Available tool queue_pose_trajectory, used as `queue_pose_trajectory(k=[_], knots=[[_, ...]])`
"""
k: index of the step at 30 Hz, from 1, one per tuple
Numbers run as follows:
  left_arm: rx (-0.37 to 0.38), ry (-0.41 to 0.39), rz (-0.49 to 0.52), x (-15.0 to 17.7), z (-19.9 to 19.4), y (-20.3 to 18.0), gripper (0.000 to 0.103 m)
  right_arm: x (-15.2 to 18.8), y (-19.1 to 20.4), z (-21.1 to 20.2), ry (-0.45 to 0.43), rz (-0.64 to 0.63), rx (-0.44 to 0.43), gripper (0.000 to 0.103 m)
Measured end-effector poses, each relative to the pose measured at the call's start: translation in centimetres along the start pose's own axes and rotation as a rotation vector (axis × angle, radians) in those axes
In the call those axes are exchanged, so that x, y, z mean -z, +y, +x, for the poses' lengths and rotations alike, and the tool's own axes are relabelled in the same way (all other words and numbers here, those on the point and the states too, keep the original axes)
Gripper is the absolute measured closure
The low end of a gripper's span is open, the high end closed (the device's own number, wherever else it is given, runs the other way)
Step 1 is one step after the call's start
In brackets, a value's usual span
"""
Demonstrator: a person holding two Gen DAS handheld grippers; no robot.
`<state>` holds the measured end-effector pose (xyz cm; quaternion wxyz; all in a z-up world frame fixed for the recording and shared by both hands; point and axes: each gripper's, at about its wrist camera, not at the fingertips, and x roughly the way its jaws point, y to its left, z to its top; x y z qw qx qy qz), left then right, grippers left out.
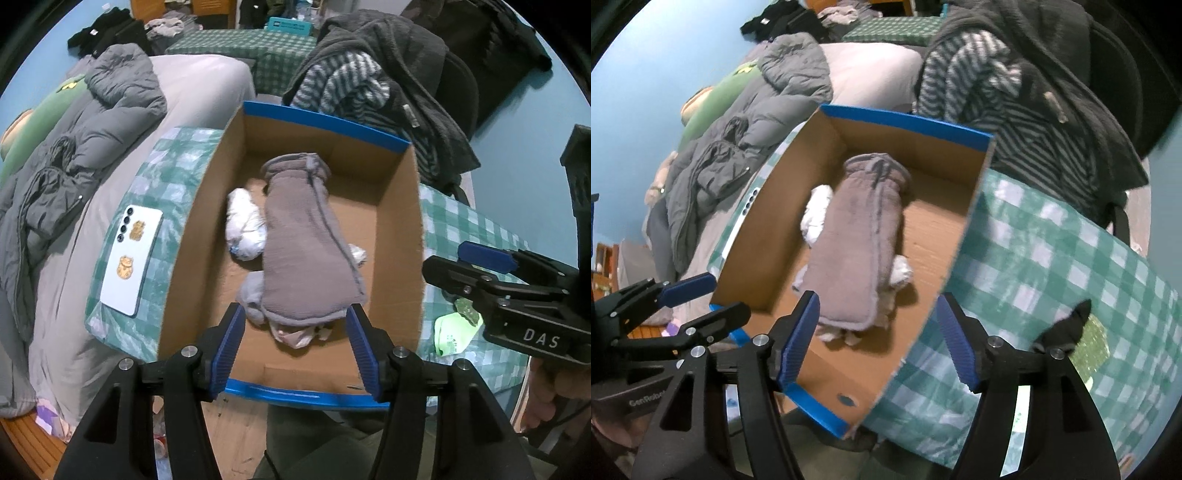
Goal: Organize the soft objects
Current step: 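Move both grippers back over the black sock and green knit pad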
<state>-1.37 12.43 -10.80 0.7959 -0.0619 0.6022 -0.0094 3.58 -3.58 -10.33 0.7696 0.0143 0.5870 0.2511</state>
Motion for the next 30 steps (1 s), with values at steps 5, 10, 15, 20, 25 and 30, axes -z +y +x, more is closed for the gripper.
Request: queue_pose_trajectory(k=[5, 10, 15, 20, 25, 30], knots=[[0.017, 0.004, 0.039, 0.0, 0.0, -1.9, 0.045, 1.2, -2.0, -1.7, -0.014, 0.053, 0.015, 0.036], [0.043, 0.015, 0.095, 0.0, 0.1, -4.2, 0.045, 2.4, -3.5, -3.5, -0.035, 0.077, 0.067, 0.036], [0.057, 0.021, 0.156, -0.2, 0.1, -6.6, 0.045, 3.6, -5.4, -5.0, -0.053, 0.128, 0.081, 0.036], [0.072, 0.025, 0.200, -0.5, 0.1, -8.9, 0.045, 4.9, -7.4, -6.1, -0.063, 0.180, 0.092, 0.035], [0.080, 0.029, 0.246, -0.7, 0.3, -10.9, 0.045, 6.3, -9.7, -6.9, -0.067, 0.240, 0.113, 0.035], [0.079, 0.040, 0.295, -0.9, 0.9, -13.1, 0.044, 7.7, -12.0, -7.6, -0.070, 0.289, 0.136, 0.035]])
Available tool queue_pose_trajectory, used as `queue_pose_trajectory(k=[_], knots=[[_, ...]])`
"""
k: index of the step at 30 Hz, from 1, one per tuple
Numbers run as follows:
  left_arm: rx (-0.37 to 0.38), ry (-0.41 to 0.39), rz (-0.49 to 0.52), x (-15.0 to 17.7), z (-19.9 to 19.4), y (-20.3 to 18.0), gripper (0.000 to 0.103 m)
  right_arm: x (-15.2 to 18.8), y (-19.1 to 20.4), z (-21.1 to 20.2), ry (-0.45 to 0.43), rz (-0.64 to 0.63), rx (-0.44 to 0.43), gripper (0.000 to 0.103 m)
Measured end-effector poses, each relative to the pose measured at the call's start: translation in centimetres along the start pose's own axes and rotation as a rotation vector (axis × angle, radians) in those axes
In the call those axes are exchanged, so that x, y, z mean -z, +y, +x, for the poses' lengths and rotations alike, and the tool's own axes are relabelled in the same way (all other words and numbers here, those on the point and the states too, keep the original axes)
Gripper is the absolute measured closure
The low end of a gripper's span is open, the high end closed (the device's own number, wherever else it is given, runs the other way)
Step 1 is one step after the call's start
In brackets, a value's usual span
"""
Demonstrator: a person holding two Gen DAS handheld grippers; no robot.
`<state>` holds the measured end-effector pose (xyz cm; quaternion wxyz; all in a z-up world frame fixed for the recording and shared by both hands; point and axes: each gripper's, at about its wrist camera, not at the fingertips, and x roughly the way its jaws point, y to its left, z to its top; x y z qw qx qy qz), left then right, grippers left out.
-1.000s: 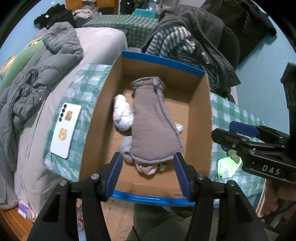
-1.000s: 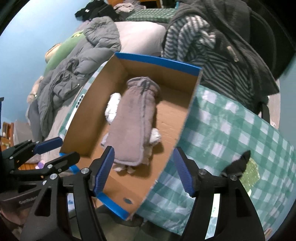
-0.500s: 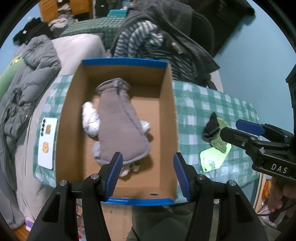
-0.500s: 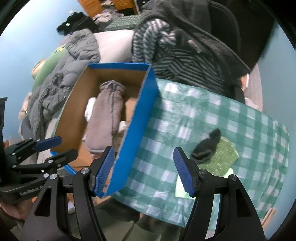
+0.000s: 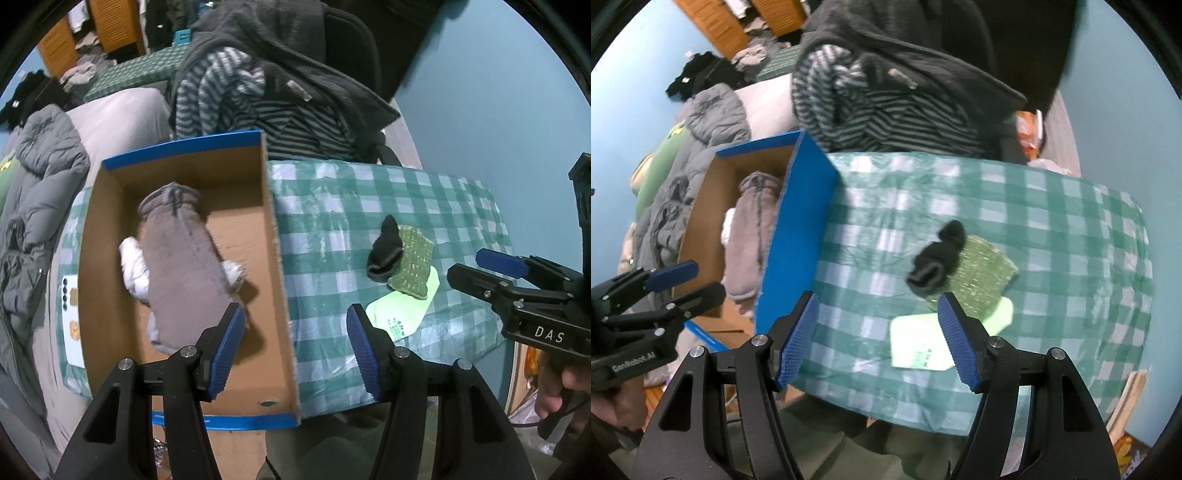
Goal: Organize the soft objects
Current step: 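Move both grippers back over the black sock and green knit pad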
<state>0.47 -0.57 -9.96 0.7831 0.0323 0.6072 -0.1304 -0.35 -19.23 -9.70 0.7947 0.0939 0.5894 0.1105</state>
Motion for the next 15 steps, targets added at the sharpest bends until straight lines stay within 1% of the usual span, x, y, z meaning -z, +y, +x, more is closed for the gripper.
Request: queue_pose_trajectory(k=[9, 15], knots=[[-0.002, 0.003, 0.084, -1.5, 1.3, -3.7, 0.044, 0.8, -4.5, -0.5, -0.002, 0.072, 0.028, 0.035], [0.004, 0.020, 0.112, -2.5, 2.7, -5.5, 0.044, 1.1, -7.1, -0.2, 0.002, 0.105, 0.042, 0.035]])
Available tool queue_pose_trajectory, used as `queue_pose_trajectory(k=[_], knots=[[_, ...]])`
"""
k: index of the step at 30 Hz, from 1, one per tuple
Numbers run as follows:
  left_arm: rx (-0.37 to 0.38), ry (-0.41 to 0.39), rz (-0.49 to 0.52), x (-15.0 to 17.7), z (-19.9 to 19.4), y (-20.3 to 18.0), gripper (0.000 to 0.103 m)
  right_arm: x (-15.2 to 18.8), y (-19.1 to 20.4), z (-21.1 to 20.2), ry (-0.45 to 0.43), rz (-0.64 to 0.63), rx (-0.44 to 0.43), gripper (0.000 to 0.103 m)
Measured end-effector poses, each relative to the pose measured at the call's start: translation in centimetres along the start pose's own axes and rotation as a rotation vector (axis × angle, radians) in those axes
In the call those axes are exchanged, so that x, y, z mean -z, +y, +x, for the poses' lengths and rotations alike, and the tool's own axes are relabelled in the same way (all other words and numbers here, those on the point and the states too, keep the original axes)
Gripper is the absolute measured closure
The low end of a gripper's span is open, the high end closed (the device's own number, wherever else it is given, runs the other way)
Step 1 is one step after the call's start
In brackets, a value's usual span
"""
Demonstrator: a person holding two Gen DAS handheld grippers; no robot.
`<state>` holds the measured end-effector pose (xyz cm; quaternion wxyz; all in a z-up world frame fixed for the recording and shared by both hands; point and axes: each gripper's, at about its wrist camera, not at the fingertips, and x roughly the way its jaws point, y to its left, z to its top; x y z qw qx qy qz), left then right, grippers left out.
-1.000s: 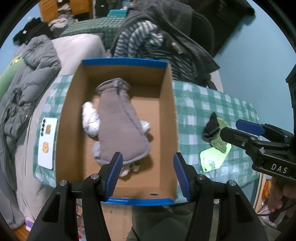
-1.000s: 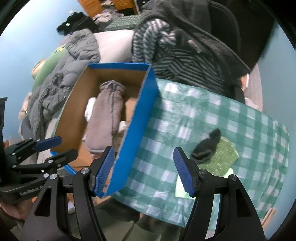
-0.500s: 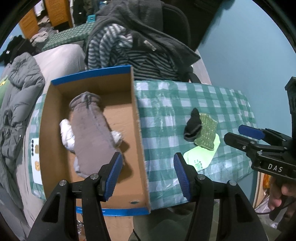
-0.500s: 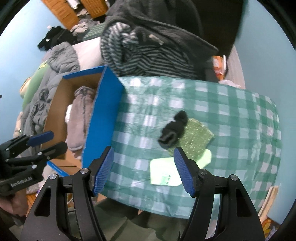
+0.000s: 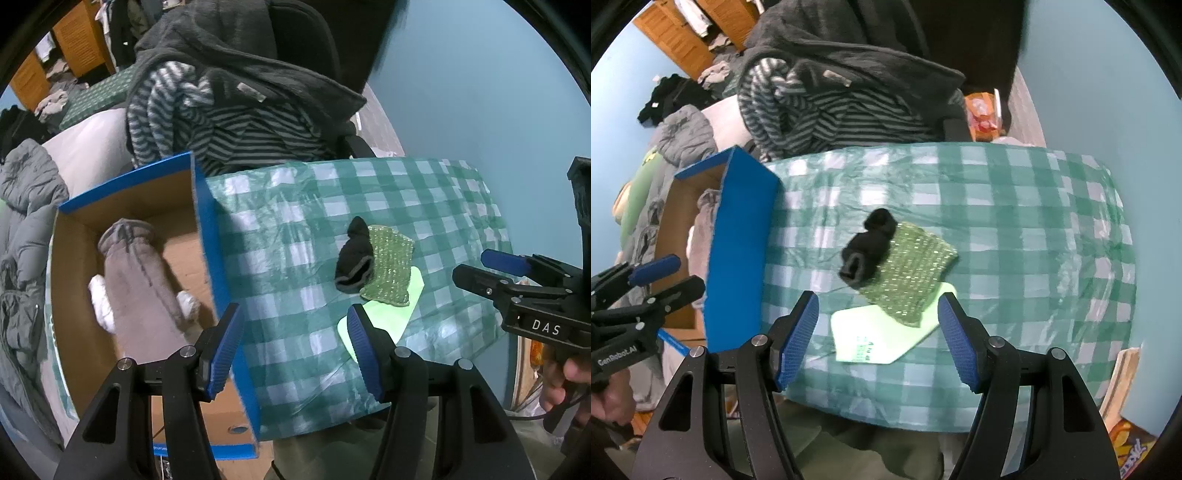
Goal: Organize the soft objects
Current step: 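Move both grippers back over the black sock and green knit pad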
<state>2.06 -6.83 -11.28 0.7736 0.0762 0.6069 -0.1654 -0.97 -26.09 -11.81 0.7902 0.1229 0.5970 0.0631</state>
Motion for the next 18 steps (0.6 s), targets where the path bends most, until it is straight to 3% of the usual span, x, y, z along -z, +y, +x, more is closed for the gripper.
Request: queue_pose_trajectory(k=[18], knots=[[0.028, 0.117, 0.062, -2.9, 8.3, -4.9, 0.044, -0.3, -5.3, 3.3, 0.033, 0.058, -0.011, 0.035]])
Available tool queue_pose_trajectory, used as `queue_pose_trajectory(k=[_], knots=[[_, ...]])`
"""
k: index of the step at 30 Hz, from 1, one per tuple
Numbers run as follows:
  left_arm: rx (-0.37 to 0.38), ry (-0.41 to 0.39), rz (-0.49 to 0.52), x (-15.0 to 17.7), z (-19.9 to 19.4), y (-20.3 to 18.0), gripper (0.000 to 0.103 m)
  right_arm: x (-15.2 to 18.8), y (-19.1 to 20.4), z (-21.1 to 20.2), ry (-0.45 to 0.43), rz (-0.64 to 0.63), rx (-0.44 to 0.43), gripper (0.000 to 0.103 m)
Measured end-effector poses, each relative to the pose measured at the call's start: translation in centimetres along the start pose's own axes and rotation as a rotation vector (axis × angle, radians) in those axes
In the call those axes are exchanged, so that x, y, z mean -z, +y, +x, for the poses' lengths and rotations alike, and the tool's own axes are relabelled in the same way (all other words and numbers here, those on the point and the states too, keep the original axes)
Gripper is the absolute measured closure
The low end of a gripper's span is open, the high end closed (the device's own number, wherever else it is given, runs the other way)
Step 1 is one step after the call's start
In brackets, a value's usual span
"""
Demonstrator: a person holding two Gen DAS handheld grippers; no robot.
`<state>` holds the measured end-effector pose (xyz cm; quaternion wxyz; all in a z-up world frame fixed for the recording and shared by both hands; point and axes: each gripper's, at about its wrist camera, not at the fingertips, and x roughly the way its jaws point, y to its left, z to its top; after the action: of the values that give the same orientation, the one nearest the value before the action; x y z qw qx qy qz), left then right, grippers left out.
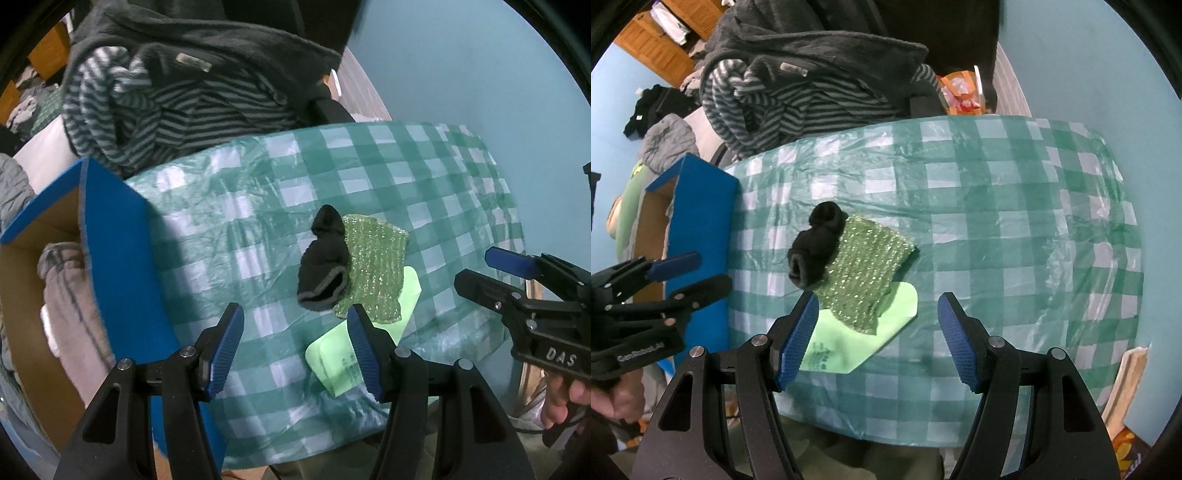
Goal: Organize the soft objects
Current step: 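Move both grippers back over the black sock and green knit pad, then grasp the black sock with the left gripper while the right grasps the green knit pad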
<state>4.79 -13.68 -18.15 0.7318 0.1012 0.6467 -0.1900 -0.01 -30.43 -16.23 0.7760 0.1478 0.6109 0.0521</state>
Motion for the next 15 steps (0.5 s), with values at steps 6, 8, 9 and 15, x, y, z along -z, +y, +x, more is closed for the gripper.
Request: queue_pose_trajectory(k=[6, 8, 9, 15], knots=[[0.006, 0.023, 0.016, -1.0, 2.4, -0.9, 0.044, -0.3, -0.5, 1.2, -0.020, -0.002, 0.010, 0.035], [0.012, 0.025, 0.017, -1.2, 3.1, -1.1, 0.043, -0.4, -0.8, 1.6, -0.020, 0.006, 0.010, 0.035], [0.013, 0.031, 0.015, -1.4, 3.6, -1.2, 0.042, -0.4, -0.8, 1.8, -0.018, 0.008, 0.008, 0.035], [0.030, 0.039, -0.019, -2.2, 5.5, -1.0, 0.033, -0.5, -1.2, 2.6, 0.002, 0.010, 0.008, 0.035]])
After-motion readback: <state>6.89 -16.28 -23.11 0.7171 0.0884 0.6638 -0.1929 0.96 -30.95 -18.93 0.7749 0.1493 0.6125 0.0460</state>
